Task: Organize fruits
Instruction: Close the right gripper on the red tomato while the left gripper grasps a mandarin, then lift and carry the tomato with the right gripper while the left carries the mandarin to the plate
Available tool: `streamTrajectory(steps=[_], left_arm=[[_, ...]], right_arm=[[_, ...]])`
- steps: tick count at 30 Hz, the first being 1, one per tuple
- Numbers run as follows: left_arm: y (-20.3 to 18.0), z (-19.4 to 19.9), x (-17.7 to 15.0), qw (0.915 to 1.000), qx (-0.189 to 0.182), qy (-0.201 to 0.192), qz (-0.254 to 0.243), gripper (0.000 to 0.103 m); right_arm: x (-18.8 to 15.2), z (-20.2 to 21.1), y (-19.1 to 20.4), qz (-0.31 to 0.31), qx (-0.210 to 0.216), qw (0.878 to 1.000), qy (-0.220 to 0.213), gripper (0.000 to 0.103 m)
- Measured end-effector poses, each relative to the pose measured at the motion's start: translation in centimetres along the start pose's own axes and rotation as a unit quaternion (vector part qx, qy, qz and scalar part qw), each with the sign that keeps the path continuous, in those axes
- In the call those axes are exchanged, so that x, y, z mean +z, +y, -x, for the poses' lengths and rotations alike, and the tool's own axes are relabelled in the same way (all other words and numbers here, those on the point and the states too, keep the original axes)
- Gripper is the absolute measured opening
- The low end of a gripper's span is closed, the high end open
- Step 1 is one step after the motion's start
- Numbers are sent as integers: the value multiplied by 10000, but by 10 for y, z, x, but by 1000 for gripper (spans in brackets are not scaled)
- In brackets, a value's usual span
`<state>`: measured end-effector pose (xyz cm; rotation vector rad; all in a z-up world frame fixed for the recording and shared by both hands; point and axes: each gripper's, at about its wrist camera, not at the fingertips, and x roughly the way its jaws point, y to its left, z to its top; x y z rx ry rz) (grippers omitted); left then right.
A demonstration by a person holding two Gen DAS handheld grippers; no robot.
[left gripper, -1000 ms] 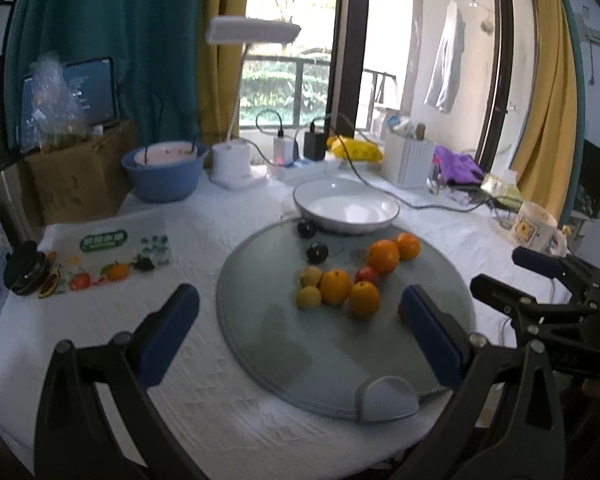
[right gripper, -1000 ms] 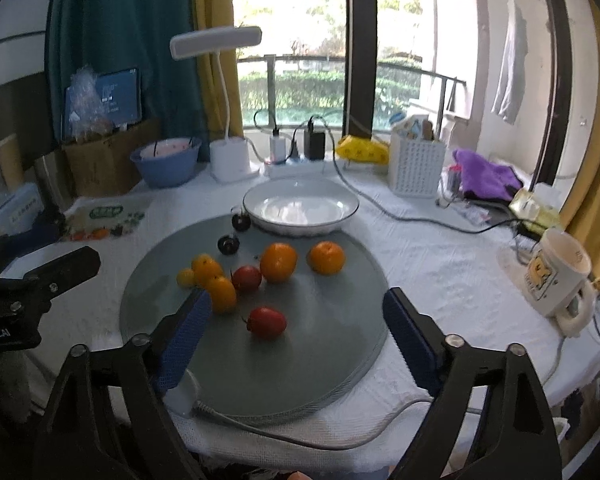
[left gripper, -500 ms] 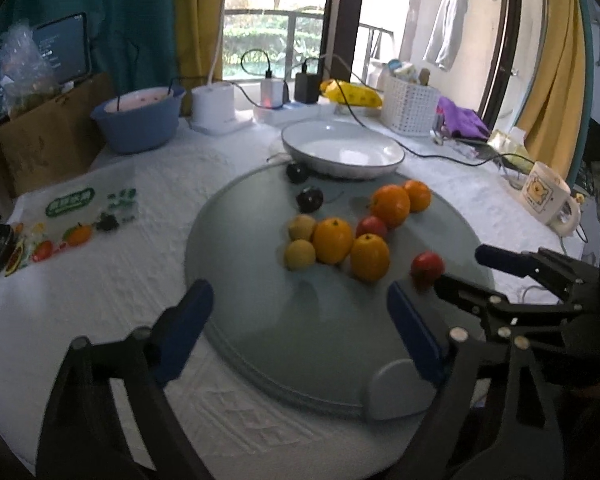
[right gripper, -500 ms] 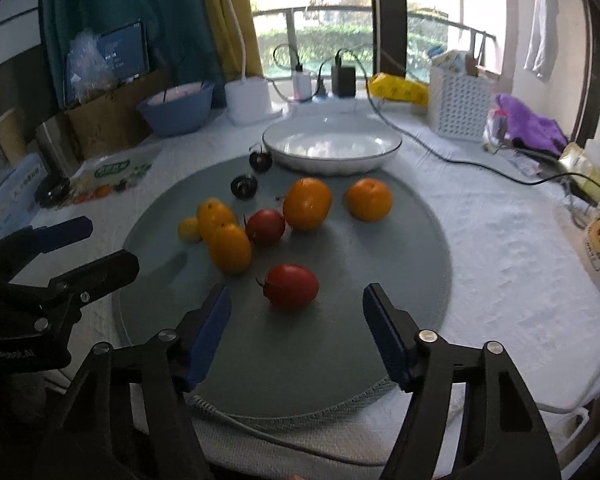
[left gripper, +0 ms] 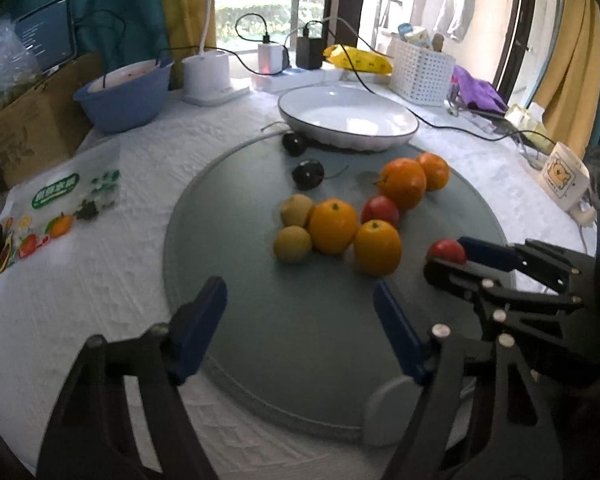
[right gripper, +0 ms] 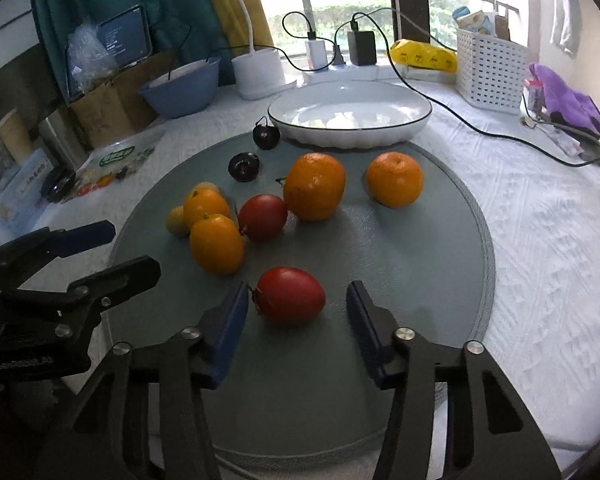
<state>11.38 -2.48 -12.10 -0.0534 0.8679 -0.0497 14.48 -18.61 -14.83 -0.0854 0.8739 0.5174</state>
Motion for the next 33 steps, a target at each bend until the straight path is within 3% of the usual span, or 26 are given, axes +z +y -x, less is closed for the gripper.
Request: streamTrajectory(steps=[2, 8, 10, 15, 24, 27, 33], left_arm=[[-5, -3, 1, 10000, -30, 72, -14, 70], [-23, -12, 6, 9993, -245, 252, -94, 61], [-28, -18, 7, 9988, -345, 348, -89, 52], [-42, -28, 12, 9979, -429, 469, -156, 44], [-51, -38, 21, 9979, -234, 500, -332, 42], [-49, -38, 24, 9982, -205, 446, -336, 32], [-51, -35, 25, 9981, -248, 369, -432, 32]], right_arm=[[1, 0, -3, 11, 84, 10000, -2, 37], [1, 6, -16, -1, 72, 9999, -70, 37], [1, 10, -23, -38, 54, 9999, -120, 37], [2, 17, -40, -153, -28, 9996, -214, 37], [2, 20, -60, -327, -104, 9991, -263, 37], [3, 21, -61, -334, -124, 9990, -285, 37], [7, 24, -59, -316, -166, 9988, -338, 37]])
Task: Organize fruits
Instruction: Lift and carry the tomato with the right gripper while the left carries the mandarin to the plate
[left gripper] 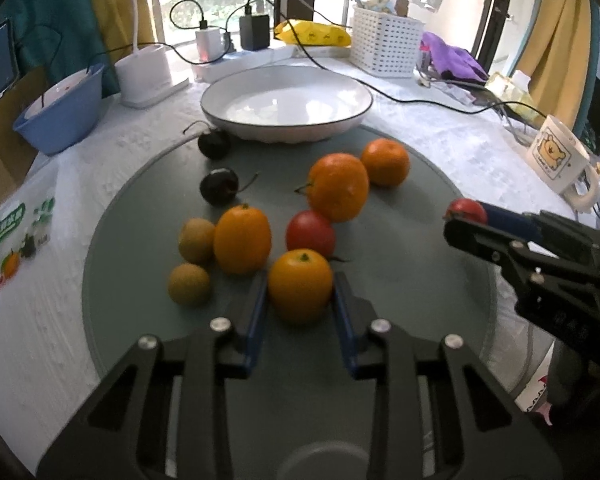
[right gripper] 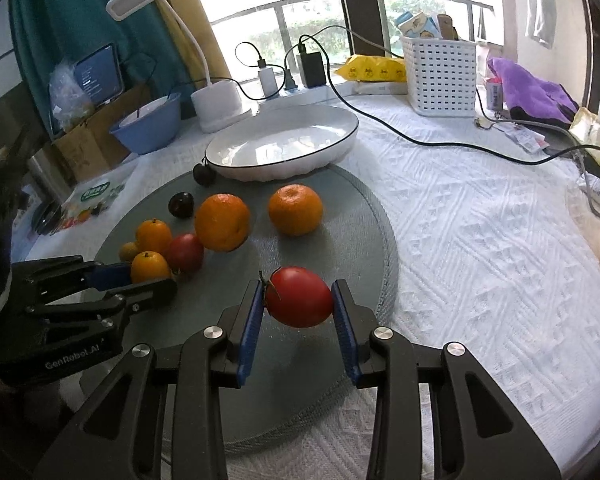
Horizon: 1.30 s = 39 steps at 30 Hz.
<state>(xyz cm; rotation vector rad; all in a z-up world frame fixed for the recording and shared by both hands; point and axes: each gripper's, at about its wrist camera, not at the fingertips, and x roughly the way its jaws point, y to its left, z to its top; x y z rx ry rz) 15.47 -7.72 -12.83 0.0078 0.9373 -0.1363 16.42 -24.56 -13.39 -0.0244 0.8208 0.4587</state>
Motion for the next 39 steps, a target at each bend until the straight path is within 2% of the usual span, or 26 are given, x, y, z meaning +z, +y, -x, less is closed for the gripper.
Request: streamTrajectory(steps=[21, 39], left_arm=[[29, 28, 41, 9975, -168, -660, 198, 32], [57, 17, 87, 9952, -287, -918, 192, 32]], right_arm=[[38, 9, 15, 273, -201, 9990, -299, 37], [82, -20, 25, 454, -366, 9977, -348, 37]])
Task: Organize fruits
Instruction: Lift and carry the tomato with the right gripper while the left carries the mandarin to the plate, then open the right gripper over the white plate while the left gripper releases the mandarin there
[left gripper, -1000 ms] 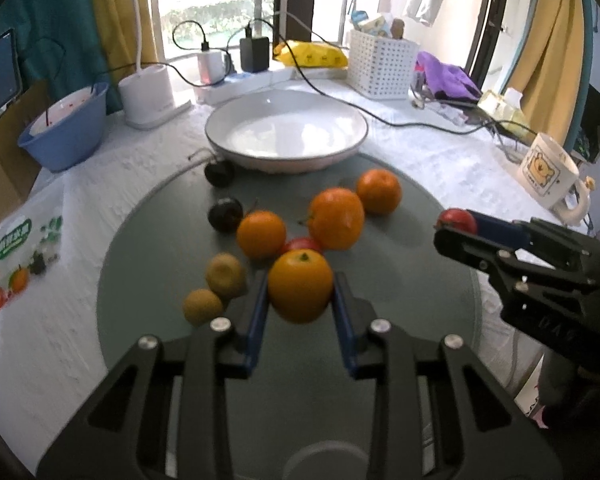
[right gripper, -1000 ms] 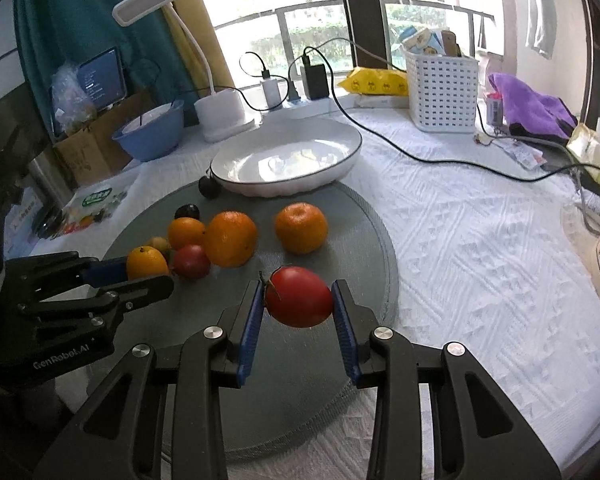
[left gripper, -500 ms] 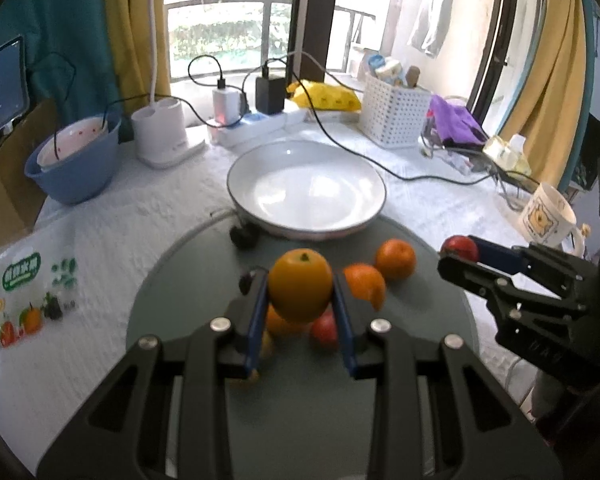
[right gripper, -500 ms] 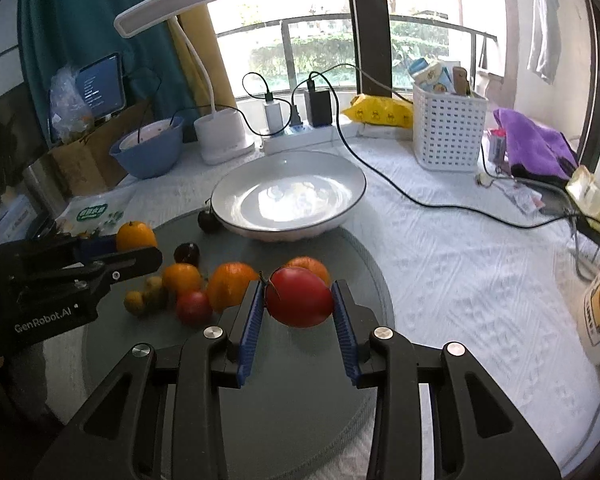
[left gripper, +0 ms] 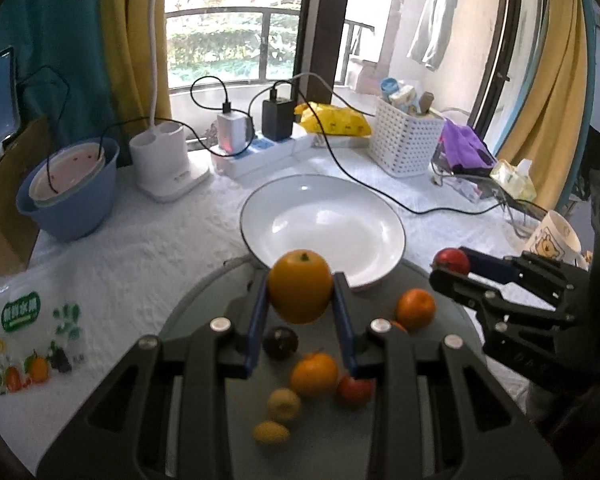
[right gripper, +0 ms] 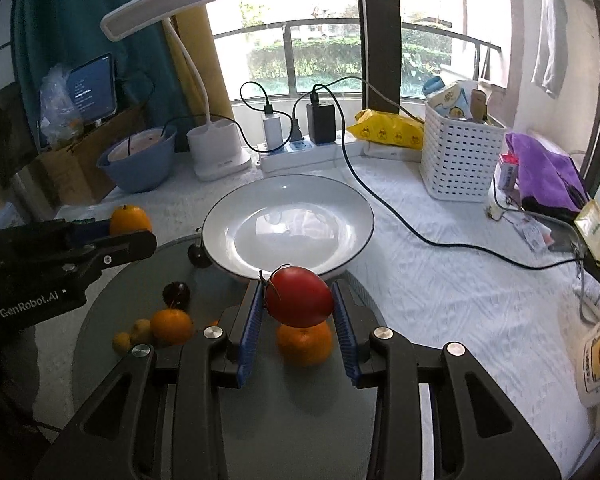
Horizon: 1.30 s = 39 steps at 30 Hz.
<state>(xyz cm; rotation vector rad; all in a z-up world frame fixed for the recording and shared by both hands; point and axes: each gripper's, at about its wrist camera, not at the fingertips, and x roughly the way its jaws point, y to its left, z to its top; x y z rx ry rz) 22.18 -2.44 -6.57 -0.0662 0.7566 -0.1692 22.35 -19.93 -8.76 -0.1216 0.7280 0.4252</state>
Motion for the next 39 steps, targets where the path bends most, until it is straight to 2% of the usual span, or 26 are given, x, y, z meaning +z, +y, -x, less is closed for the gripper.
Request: streamTrajectory(steps=[12, 24, 39], left_arm=[[6, -34, 25, 9999, 117, 19, 29, 32], [13, -72, 44, 9995, 223, 214, 86, 32], [15, -102, 49, 9980, 179, 571, 218, 33]], right_arm=[[18, -31, -14, 14, -91, 9999, 99, 37], [36, -67, -27, 40, -57, 9997, 222, 37], [46, -91, -35, -40, 6, 9996, 275, 37]])
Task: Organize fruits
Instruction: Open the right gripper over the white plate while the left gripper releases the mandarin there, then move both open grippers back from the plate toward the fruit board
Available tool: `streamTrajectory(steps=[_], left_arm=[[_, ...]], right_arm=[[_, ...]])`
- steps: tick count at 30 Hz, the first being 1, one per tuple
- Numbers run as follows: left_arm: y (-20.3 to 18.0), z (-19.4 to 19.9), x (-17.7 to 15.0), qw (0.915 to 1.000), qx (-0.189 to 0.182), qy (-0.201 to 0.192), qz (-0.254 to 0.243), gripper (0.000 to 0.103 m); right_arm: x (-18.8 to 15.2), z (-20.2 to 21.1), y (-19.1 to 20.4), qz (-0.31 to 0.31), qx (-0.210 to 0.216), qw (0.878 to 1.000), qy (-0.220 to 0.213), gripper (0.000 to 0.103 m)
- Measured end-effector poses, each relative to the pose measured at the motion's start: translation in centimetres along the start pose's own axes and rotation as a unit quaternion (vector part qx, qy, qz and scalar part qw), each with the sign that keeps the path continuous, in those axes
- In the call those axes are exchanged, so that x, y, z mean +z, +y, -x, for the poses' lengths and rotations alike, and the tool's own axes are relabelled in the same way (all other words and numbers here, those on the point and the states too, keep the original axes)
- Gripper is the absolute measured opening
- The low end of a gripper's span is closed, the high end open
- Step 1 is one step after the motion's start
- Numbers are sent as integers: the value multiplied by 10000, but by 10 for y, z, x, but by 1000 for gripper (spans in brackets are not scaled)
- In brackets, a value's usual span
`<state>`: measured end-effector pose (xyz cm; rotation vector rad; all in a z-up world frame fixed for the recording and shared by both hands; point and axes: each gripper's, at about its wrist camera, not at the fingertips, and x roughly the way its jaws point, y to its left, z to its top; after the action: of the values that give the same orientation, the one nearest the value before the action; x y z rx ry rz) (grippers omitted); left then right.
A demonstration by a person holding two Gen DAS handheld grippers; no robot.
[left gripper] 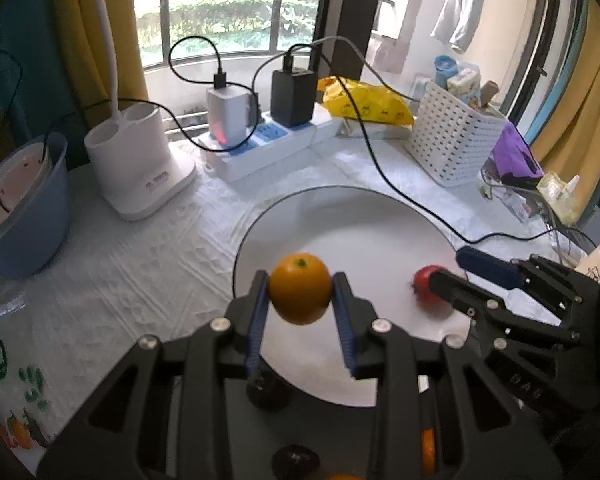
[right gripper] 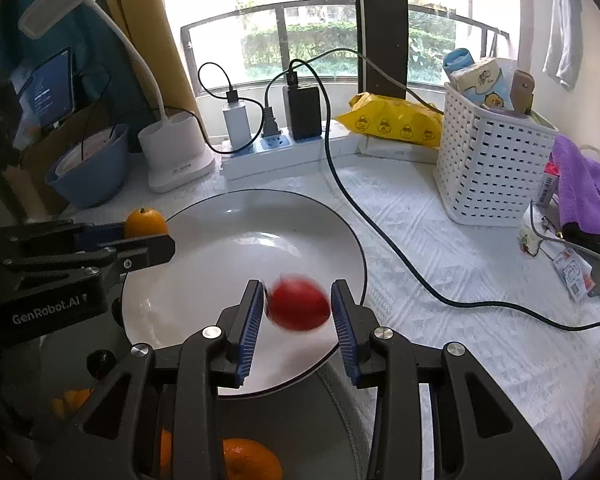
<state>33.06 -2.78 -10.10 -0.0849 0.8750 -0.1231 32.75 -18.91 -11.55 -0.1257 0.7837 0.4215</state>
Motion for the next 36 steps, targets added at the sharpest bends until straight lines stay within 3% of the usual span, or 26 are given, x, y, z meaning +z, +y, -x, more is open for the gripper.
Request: streamTrajectory(steps=[5, 9, 36], left_arm=[[1, 5, 0, 10000, 22, -19, 9, 35], [1, 14, 1, 9999, -23, -145, 51, 46], [1, 90, -36, 9983, 69, -561, 138, 47]], right_arm=[[0, 2, -2, -65, -54, 10000, -24, 47], [1, 9, -2, -108, -109, 9998, -101, 47], [-29, 76, 23, -56, -191, 9990, -405, 47]])
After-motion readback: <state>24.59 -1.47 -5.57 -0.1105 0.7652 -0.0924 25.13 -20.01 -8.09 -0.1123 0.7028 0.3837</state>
